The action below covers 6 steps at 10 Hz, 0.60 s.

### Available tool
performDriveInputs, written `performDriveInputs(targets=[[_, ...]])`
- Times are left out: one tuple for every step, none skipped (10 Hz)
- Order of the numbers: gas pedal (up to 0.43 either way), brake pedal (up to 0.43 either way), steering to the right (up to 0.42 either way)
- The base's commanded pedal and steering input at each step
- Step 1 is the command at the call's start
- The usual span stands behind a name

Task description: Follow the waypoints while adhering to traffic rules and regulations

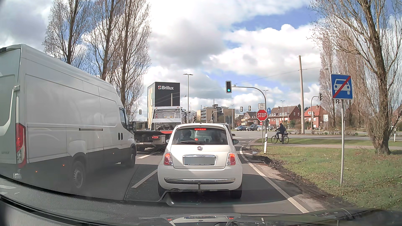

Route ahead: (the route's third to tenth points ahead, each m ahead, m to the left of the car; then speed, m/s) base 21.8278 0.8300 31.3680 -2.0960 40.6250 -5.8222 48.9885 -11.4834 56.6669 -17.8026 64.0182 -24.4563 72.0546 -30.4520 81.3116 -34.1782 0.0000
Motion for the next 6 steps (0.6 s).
performDriveInputs(targets=[[0.000,0.268,0.001],[0.000,0.268,0.001],[0.000,0.268,0.001],[0.000,0.268,0.001],[0.000,0.262,0.001],[0.000,0.256,0.001]])
